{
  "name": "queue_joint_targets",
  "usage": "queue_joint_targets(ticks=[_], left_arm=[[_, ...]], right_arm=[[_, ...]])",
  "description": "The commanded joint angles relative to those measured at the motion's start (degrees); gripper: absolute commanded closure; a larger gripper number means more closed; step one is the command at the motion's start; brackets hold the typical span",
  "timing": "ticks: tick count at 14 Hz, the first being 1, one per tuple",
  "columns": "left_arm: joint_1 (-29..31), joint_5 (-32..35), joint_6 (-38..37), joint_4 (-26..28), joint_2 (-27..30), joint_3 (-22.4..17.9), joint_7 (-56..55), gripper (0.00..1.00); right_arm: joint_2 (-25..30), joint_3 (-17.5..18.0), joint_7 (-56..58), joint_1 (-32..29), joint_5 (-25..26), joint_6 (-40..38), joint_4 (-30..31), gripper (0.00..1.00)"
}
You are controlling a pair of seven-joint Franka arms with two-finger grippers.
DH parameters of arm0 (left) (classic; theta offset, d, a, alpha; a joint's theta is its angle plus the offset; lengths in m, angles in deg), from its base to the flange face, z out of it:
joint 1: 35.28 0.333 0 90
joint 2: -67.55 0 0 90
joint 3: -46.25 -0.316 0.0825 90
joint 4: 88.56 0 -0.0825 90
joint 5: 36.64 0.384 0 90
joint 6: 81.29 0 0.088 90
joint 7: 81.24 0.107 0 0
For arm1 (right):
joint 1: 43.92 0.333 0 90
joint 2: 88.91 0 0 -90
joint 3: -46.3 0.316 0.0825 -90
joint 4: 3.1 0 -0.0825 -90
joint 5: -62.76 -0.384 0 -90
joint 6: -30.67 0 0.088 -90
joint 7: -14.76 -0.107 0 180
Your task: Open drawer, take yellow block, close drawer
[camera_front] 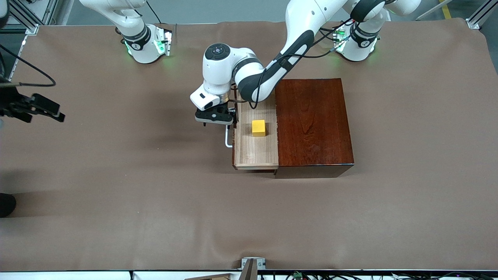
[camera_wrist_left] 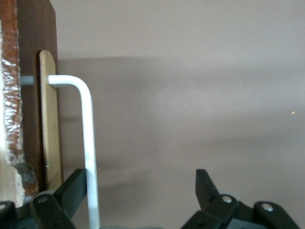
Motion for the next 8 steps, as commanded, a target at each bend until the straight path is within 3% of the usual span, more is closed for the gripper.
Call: queue_joint_targets(ticks=[1,5,8], left_arm=[[-0.5,0.4,3.2,-4.1,-2.6,0.9,-1.4,0.0],[0.4,-2.4,1.0,-4.3,-0.8,0.7,-1.4,0.0],[3.0,-3.5,-8.5,-4.9,5.5,0.6,-1.4,0.0]], right_arm=[[-3.4,-0.1,-0.6,0.2,-2.5,0.3,-0.9,0.0],[-5.3,-0.2,-0.7,2.4,-2.0,0.6,-1.0,0.0],[-6.6,-0.1,-10.7,2.9,-3.1,0.7,-0.9,0.0]])
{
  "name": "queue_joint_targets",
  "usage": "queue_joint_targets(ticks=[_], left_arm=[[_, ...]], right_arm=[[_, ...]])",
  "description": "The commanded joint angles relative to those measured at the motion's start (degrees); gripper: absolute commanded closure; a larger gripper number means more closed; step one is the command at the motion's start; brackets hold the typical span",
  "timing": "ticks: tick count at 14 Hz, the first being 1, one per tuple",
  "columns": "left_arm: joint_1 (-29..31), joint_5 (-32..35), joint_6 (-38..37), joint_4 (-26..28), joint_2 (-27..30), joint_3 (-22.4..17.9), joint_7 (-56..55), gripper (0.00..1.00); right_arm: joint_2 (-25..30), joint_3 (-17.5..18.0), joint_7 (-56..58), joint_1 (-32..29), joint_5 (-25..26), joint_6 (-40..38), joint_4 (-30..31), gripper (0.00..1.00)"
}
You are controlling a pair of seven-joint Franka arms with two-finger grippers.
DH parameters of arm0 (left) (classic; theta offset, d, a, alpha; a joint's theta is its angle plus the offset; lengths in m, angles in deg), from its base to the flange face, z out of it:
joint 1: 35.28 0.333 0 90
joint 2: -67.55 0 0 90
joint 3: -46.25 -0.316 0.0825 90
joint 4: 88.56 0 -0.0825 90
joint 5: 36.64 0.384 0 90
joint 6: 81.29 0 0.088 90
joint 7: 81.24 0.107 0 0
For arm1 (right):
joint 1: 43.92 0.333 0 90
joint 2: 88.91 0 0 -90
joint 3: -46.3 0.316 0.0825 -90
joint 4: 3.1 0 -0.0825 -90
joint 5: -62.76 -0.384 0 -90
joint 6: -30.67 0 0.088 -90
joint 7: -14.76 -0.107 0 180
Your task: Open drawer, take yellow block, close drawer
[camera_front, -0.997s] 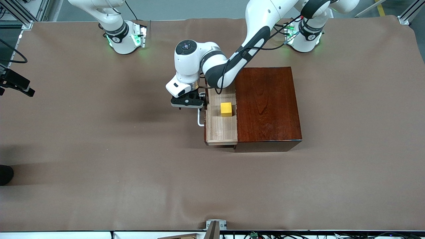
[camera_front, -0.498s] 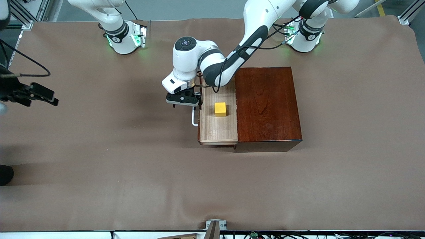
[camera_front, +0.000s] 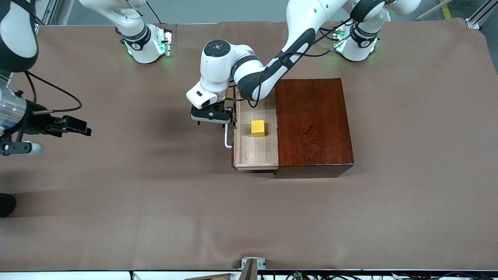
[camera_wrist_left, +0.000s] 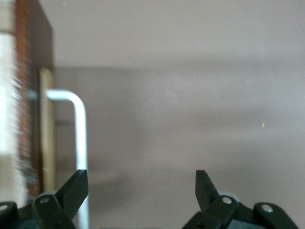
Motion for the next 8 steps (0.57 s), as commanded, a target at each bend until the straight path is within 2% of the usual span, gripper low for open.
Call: queue_joint_targets(ticks=[1,5,8], left_arm=[[3.2,-1.3,-9.9,-0.7,8.1,0.2,-1.1,0.0],[13.3,-5.6,-24.5,0.5,20.6,0.1,0.3,0.0],[22.7,-9.8,-38.7,0.9,27.3,0.2,18.4,0.0]], right_arm=[[-1.5,-0.1,-10.0,1.4,-2.4,-0.2,-0.9,0.0],[-3.6,-0.1,-21.6,4.8,-3.0,0.6,-0.9,0.0],[-4.8,-0.1,-31.5,9.1,-3.1,2.2,-1.0,0.0]])
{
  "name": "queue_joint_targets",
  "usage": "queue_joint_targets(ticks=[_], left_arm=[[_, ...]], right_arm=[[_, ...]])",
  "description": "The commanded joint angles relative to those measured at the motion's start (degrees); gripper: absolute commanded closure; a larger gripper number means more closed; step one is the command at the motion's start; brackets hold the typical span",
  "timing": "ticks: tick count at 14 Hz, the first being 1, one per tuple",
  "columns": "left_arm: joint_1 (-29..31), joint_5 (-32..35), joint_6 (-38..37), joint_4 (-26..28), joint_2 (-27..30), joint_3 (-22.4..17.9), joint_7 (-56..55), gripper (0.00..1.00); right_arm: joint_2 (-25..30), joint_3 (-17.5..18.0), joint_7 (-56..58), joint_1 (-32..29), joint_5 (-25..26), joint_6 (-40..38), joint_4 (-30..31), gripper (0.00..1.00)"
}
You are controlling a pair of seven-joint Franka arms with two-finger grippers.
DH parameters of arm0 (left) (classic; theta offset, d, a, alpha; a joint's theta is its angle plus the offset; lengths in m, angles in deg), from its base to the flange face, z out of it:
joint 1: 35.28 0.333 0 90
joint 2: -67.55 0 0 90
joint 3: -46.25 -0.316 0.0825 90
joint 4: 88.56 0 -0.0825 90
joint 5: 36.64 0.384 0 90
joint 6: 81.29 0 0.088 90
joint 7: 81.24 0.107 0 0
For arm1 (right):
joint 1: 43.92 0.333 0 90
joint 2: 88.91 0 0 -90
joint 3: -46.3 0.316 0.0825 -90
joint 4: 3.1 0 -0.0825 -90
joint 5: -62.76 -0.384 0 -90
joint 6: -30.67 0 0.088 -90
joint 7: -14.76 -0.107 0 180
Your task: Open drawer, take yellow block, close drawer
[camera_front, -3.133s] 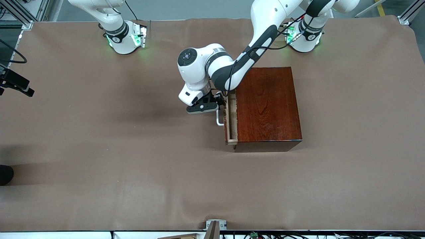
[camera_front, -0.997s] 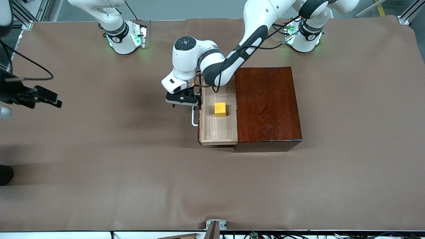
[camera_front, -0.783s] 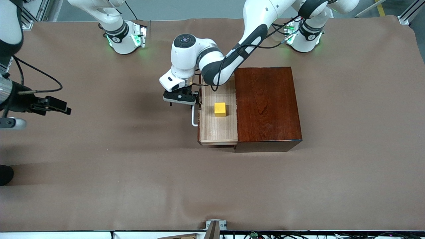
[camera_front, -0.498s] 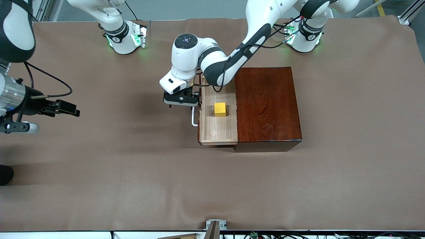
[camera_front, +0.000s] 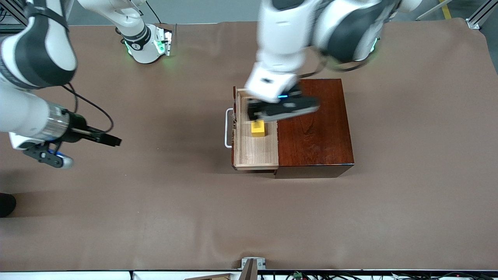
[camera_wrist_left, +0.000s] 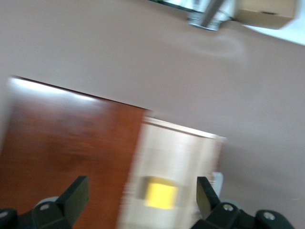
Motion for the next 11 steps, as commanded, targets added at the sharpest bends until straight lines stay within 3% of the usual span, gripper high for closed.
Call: queue_joint_targets(ticks=[1,3,6,11], left_arm=[[8.2,-5.1,-8.9,3.5,6.7,0.5,12.7,0.0],[15.6,-9.7,-13.3,4.3,9.4,0.5,17.7,0.0],[23.7,-10.8,-16.0,7.5,12.5,0.5,27.8,0.0],[32.3,-13.2,-16.1,14.5,17.8,0.5,40.8,0.0]], right_arm=[[-1.4,-0.3,-9.1,4.1,-0.8,1.1,-1.0,0.0],[-2.4,-0.3,-16.1,6.9,-0.9,2.4,-1.0,0.0],[-3.5,-0.4,-27.0,11.6,-0.7,3.9,-1.0,0.0],[-6.8,-0.4,-44.3,18.4,-0.7,7.9,-2.0,0.0]])
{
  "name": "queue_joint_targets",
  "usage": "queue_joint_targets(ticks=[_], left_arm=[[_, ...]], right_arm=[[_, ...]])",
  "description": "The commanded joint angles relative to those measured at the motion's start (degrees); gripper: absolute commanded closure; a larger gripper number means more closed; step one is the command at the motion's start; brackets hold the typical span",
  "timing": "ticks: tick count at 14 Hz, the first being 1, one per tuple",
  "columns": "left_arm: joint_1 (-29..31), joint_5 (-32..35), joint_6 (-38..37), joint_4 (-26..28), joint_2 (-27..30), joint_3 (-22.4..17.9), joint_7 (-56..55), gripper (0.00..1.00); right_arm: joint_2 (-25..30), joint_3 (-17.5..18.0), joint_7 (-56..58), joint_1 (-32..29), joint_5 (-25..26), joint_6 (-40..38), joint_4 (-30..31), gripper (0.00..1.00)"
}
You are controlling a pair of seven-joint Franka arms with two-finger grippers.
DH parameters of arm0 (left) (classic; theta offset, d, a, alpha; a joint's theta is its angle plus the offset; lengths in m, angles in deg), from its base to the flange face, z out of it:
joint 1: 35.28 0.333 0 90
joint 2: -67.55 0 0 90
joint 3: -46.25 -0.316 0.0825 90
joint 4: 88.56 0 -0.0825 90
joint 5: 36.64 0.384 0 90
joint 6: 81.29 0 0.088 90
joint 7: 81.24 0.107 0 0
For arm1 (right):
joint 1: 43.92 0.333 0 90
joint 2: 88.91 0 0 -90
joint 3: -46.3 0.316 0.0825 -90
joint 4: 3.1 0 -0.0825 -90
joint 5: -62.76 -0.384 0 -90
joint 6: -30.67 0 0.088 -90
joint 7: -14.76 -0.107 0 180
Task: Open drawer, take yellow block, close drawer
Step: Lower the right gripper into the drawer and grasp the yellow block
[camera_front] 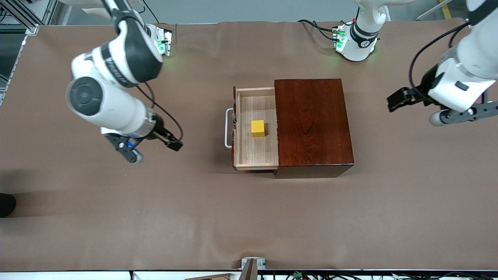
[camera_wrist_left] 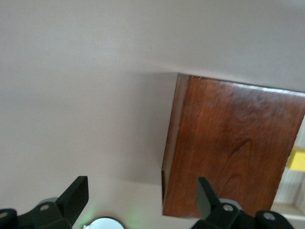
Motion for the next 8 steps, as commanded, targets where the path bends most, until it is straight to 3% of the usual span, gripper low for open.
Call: queue_joint_targets(ticks=[1,8], left_arm=[[4.0,-1.8,0.4,4.7,3.9,0.5,10.9,0.0],[7.6,-1.4,2.9,5.6,4.0,-0.1,13.4,0.0]], right_arm=[[-3.1,-0.6,-10.9,3.8,-0.6,1.7,-2.5,0.0],[-8.0,-0.6,-30.0,12.1,-0.6,12.1,-3.0,0.0]])
